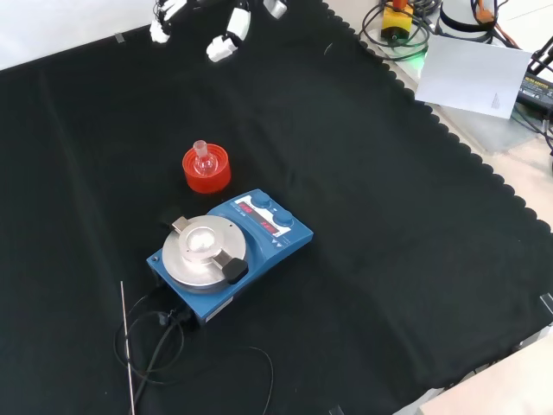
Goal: Pick up the round-bottom flask.
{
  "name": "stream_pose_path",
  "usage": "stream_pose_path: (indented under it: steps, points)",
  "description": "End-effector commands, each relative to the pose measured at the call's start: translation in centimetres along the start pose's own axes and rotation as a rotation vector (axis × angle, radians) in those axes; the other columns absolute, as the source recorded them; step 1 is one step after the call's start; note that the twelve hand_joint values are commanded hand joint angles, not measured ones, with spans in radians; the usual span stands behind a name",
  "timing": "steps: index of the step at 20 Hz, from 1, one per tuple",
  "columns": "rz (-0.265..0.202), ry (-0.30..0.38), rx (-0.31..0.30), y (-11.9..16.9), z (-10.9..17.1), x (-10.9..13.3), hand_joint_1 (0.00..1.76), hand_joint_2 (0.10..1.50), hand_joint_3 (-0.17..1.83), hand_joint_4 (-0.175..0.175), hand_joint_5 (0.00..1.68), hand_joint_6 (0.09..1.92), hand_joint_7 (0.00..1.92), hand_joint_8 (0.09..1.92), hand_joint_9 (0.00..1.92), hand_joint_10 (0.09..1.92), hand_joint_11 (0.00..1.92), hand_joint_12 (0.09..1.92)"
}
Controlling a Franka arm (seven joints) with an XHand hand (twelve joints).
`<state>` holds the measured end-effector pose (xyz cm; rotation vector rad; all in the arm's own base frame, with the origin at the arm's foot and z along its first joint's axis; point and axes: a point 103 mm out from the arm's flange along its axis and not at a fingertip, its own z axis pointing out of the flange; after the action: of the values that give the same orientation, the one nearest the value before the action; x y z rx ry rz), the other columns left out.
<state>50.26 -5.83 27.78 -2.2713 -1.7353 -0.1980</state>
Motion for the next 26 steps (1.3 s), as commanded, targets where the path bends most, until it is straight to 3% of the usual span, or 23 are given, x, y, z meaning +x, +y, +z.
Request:
stream_pose_path:
  steps: [1, 12, 26]
  points:
    - [-0.035, 0.057, 0.036, 3.3, 5.0, -1.4, 0.89, 0.64, 0.76, -0.018, 0.47, 0.09, 0.17, 0.57, 0.35, 0.64, 0.0, 1.3]
    - [-0.056, 0.112, 0.064, 4.7, 8.6, -1.8, 0.92, 0.6, 0.75, 0.002, 0.59, 0.09, 0.19, 0.56, 0.35, 0.64, 0.0, 1.31]
    - [-0.09, 0.182, 0.079, 6.1, 12.1, -3.0, 0.93, 0.58, 0.73, 0.004, 0.56, 0.09, 0.15, 0.53, 0.36, 0.63, 0.0, 1.34]
